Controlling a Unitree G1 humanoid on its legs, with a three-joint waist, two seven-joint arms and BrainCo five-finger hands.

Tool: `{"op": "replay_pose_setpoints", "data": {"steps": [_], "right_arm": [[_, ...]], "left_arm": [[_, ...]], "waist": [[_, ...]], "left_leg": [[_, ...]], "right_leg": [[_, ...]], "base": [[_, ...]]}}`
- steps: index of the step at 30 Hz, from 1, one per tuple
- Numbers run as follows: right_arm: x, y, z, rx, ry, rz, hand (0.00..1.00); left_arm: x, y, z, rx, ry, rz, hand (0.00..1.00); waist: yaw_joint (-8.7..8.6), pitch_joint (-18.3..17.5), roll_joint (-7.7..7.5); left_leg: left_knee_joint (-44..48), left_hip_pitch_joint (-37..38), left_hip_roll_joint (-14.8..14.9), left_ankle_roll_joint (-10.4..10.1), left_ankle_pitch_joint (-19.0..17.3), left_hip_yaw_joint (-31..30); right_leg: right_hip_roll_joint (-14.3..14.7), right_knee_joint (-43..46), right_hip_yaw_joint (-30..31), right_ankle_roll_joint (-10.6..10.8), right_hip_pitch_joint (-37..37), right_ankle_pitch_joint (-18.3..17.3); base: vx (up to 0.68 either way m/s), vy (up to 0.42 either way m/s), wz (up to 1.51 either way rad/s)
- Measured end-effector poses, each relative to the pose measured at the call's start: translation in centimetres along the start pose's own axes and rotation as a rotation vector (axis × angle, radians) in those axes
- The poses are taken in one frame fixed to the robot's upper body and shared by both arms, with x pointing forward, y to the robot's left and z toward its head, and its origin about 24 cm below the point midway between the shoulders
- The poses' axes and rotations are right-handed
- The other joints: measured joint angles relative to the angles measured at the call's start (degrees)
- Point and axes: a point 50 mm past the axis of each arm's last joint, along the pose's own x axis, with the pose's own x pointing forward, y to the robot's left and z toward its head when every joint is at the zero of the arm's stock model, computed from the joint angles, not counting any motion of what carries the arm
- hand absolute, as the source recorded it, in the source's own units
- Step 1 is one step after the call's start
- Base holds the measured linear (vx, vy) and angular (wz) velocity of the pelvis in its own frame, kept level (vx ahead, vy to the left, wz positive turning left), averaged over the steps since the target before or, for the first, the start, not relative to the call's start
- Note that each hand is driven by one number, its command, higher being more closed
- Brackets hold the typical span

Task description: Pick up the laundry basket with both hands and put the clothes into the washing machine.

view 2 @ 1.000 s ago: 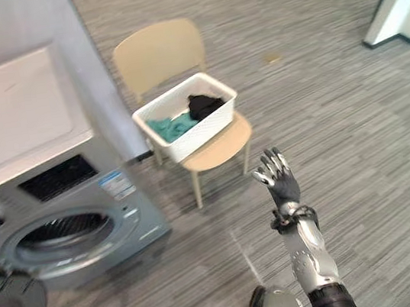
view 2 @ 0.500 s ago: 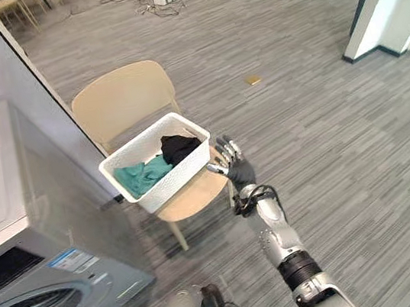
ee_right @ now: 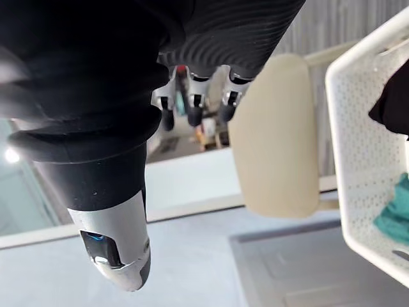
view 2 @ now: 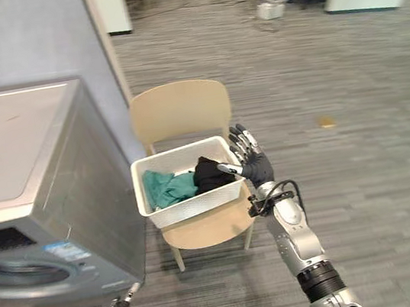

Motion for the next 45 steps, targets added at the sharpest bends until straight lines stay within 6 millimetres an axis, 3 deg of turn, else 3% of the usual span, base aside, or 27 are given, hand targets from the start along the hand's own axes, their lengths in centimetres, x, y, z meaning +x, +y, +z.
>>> {"op": "replay_pose_setpoints", "data": {"steps": [1, 2, 3, 4, 5, 6, 8, 13, 15, 16, 19, 21, 24, 34, 37, 41, 45], "right_arm": [[0.0, -0.3, 0.3, -0.004, -0.012, -0.008, 0.00], [-0.2, -1.0, 0.9, -0.011, -0.039, -0.036, 0.00], [-0.3, -1.9, 1.3, -0.036, -0.055, -0.069, 0.00], [-0.4, -2.1, 1.5, -0.053, -0.057, -0.077, 0.00], [-0.5, -3.0, 1.9, -0.119, -0.059, -0.102, 0.00], [-0.7, -4.1, 2.4, -0.210, -0.059, -0.142, 0.00], [-0.7, -5.2, 3.1, -0.332, -0.062, -0.187, 0.00], [2.2, -6.3, 3.9, -0.568, -0.015, -0.184, 0.00], [4.2, -7.6, 4.3, -0.701, 0.048, -0.185, 0.00], [4.9, -7.8, 4.6, -0.731, 0.058, -0.189, 0.00], [8.9, -9.9, 7.6, -0.852, 0.115, -0.260, 0.00], [9.8, -11.4, 8.6, -0.921, 0.191, -0.309, 0.00], [10.0, -12.6, 8.9, -1.006, 0.279, -0.338, 0.00], [12.8, -10.2, 11.1, -1.123, 0.261, -0.250, 0.00], [13.3, -9.5, 11.5, -1.132, 0.243, -0.235, 0.00], [14.8, -7.8, 14.1, -1.164, 0.151, -0.242, 0.00], [15.3, -7.6, 15.1, -1.184, 0.139, -0.266, 0.00]], "left_arm": [[0.0, -0.1, 0.0, 0.003, -0.001, -0.004, 0.00], [0.1, -0.3, 0.5, 0.002, -0.017, -0.011, 0.00], [0.2, -0.5, 1.0, -0.001, -0.038, -0.015, 0.00], [0.2, -0.5, 1.2, -0.002, -0.042, -0.017, 0.00], [0.2, -0.6, 1.3, -0.002, -0.046, -0.018, 0.00], [0.1, -0.5, 1.1, 0.005, -0.044, -0.016, 0.00], [0.0, -0.3, 1.2, 0.010, -0.056, -0.013, 0.00], [0.3, 0.9, 1.8, 0.087, -0.083, 0.004, 0.00], [0.3, 1.1, 2.0, 0.106, -0.090, -0.005, 0.00], [0.3, 1.0, 2.1, 0.106, -0.090, -0.007, 0.00], [0.4, 0.6, 2.6, 0.095, -0.109, -0.018, 0.00], [0.4, 1.1, 3.1, 0.070, -0.125, 0.005, 0.00], [0.5, 1.2, 4.3, 0.043, -0.170, 0.008, 0.00], [-0.2, -1.7, 12.3, -0.075, -0.458, -0.078, 0.00], [-0.3, -2.2, 12.6, -0.119, -0.463, -0.089, 0.00], [-0.4, -2.7, 12.3, -0.150, -0.451, -0.092, 0.00], [-0.4, -3.2, 12.1, -0.182, -0.442, -0.104, 0.00]], "waist": [[0.19, 0.0, 0.11], [0.20, 0.7, -1.28], [0.11, 1.0, -1.71], [-0.10, 1.2, -2.10], [-0.50, 1.7, -2.37], [-0.99, 2.4, -2.68], [-0.63, 2.8, -3.28], [0.11, 4.8, -3.16], [2.35, 7.6, -2.17], [2.41, 8.1, -1.73], [4.00, 12.7, 0.96], [5.07, 14.9, 1.65], [5.66, 15.5, 1.74], [7.04, 18.5, 2.53], [7.20, 18.5, 2.52], [7.30, 18.5, 2.52], [8.23, 18.5, 2.53]], "left_leg": [[-1.4, -0.6, 0.5, -0.6, 1.2, -1.1], [-4.5, -1.8, 2.0, -0.4, 4.2, -0.2], [-5.5, -2.8, 4.8, 1.7, 5.3, 7.8], [-5.2, -3.3, 5.9, 2.3, 5.6, 11.2], [-4.1, -3.5, 9.5, 4.4, 6.3, 23.1], [-2.3, -2.9, 13.4, 5.1, 7.3, 34.4], [-2.2, -2.7, 13.4, 3.6, 8.7, 37.9], [-0.6, -5.7, 10.5, 4.1, 8.4, 34.5], [0.2, -6.7, 10.4, 4.3, 8.3, 34.0], [0.4, -7.5, 10.3, 4.3, 8.4, 33.6], [-0.1, -11.6, 9.6, 6.3, 10.0, 33.0], [-1.2, -12.7, 8.9, 7.1, 11.1, 32.9], [-1.0, -16.2, 8.8, 7.8, 11.8, 32.2], [-0.4, -24.0, 10.0, 8.5, 13.8, 31.5], [-1.9, -24.4, 9.7, 8.4, 14.9, 31.3], [-2.9, -25.9, 9.8, 8.1, 16.0, 31.0], [-3.1, -26.7, 9.8, 7.9, 16.2, 30.5]], "right_leg": [[0.6, -0.9, -2.0, -0.7, 0.5, 0.2], [1.0, -2.5, -5.9, -1.7, 1.0, 0.3], [1.1, -3.7, -9.8, -2.6, 1.7, 0.5], [1.1, -3.9, -10.9, -2.6, 2.0, 0.5], [1.2, -4.1, -14.0, -2.8, 2.7, 0.6], [1.1, -4.4, -17.1, -2.9, 4.0, 0.6], [0.2, -5.6, -19.1, -2.8, 5.6, 0.7], [-1.9, -5.6, -22.8, -1.9, 6.4, 1.2], [-2.1, -5.5, -23.2, -1.6, 6.0, 1.3], [-2.1, -5.2, -23.3, -1.5, 5.4, 1.2], [-3.6, -1.3, -23.2, -0.8, 0.2, 0.5], [-4.3, -0.2, -23.1, -0.8, -1.7, 0.6], [-4.3, 0.6, -23.5, -1.2, -4.8, 0.8], [-4.9, 5.7, -23.8, -2.9, -13.8, 0.2], [-4.9, 5.7, -24.9, -2.9, -14.2, 0.2], [-4.7, 6.1, -25.7, -3.4, -15.7, -0.1], [-4.5, 6.0, -26.5, -3.6, -16.0, -0.2]], "base": [[0.09, -0.359, 1.20], [0.09, -0.340, 1.42], [0.08, -0.263, 1.39], [0.11, -0.195, 1.33], [0.11, -0.094, 1.38], [0.13, -0.085, 1.31], [0.09, 0.033, 0.80], [0.03, 0.109, 0.47], [-0.07, 0.080, 0.14], [-0.11, 0.053, 0.18], [-0.16, 0.068, 0.11], [-0.13, 0.043, 0.03], [-0.09, 0.019, 0.07], [-0.06, -0.034, -0.04], [0.00, -0.060, 0.11], [0.00, -0.063, 0.03], [0.02, -0.043, 0.05]]}}
